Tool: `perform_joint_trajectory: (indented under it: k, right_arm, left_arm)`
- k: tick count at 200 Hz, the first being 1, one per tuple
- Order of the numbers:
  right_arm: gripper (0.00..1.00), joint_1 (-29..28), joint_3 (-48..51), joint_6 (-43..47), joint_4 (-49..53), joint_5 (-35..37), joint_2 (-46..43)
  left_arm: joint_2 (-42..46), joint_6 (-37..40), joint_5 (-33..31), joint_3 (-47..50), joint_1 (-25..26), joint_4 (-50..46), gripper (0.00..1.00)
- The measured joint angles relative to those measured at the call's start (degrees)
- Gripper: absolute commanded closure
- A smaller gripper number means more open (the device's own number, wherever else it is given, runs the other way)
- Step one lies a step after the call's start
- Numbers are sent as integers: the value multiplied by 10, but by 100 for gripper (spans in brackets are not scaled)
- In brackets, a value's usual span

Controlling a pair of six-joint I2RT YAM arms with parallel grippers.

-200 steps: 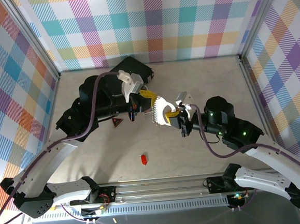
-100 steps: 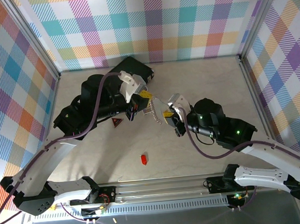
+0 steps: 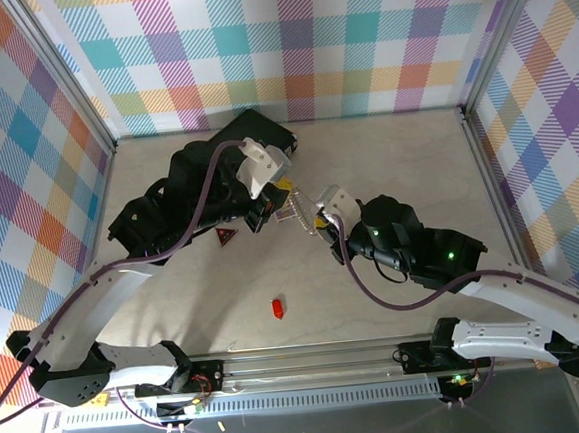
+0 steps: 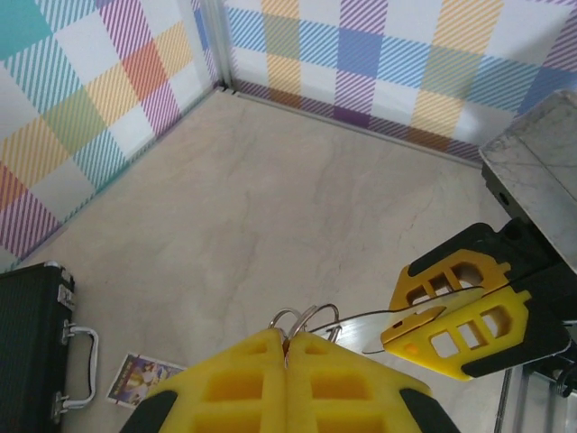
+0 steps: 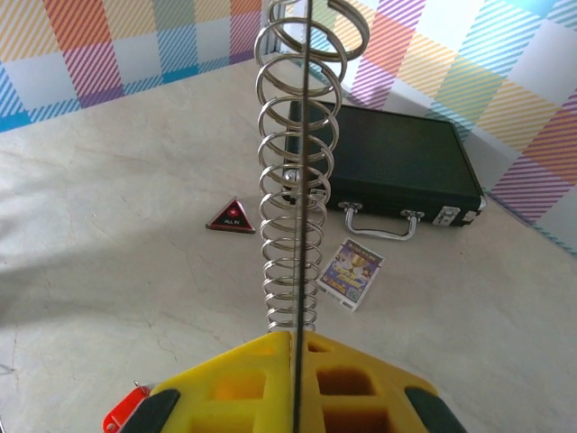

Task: Put the keys on the keyring

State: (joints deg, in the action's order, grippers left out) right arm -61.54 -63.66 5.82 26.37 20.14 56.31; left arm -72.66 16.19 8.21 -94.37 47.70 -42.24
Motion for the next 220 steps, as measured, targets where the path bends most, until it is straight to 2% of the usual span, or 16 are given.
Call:
perform_joint_trajectory:
  k: [46, 73, 220]
  right_arm:
    - [100, -12, -4, 13, 18, 27, 4]
    - [100, -17, -5, 22, 21, 41, 11]
    - [100, -28, -16, 33, 20, 69, 2]
  left_arm:
    - [-24, 17, -59, -21, 23, -20, 100]
    - [-29, 17, -70, -23, 26, -29, 100]
    - [16, -62, -31, 34, 24, 57, 100]
